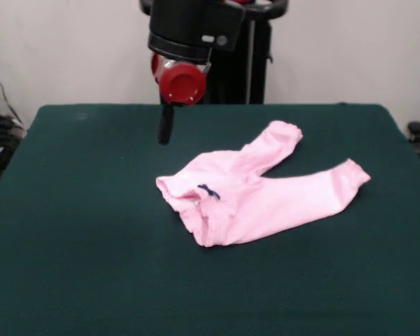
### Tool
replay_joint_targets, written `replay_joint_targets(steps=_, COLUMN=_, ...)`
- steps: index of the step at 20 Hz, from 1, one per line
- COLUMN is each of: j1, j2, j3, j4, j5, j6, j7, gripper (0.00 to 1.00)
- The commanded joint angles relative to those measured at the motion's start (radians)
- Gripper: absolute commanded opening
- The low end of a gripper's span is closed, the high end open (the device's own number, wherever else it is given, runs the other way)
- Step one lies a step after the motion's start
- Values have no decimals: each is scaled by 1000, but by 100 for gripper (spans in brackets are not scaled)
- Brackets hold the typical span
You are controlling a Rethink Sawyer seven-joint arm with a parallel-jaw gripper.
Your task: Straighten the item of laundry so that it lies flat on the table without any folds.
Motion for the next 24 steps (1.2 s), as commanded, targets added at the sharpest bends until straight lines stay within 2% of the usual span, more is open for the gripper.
replay_joint_targets(steps=1, j1=-139, j2=-29, j3=215, j4=49, j5=-45, j6=166, j7=-425, gripper=0)
replay_joint_targets(steps=7, j1=-75, j2=107, j3=210, j4=34, j5=-79, j6=54, j7=-243, gripper=0)
replay_joint_targets(steps=12, j1=-65, j2=163, j3=228, j4=25, j5=-68, j6=3, j7=-202, gripper=0)
replay_joint_targets(steps=16, j1=-73, j2=170, j3=251, j4=30, j5=-63, j6=-11, j7=-207, gripper=0)
replay_joint_targets(steps=20, j1=-141, j2=150, j3=330, j4=64, j5=-40, j6=17, j7=-262, gripper=0)
replay_joint_targets(steps=24, j1=-104, j2=160, j3=305, j4=42, j5=-60, j6=18, j7=-221, gripper=0)
